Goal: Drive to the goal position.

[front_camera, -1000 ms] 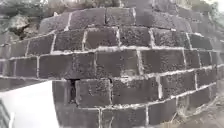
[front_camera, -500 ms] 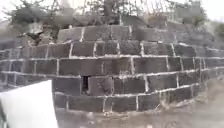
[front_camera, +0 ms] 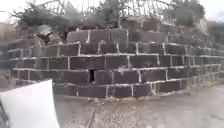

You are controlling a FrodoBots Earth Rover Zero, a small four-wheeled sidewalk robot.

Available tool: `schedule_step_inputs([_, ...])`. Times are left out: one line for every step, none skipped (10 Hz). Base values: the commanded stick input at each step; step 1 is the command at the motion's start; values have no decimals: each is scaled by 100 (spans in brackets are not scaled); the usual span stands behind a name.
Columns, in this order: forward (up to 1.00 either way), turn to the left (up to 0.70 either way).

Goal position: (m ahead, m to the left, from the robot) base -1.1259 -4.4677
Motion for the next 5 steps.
schedule_step_inputs([60, 0])
schedule_step_inputs([37, 0])
schedule_step_inputs([14, 0])
schedule_step_inputs([0, 0])
schedule_step_inputs([0, 0])
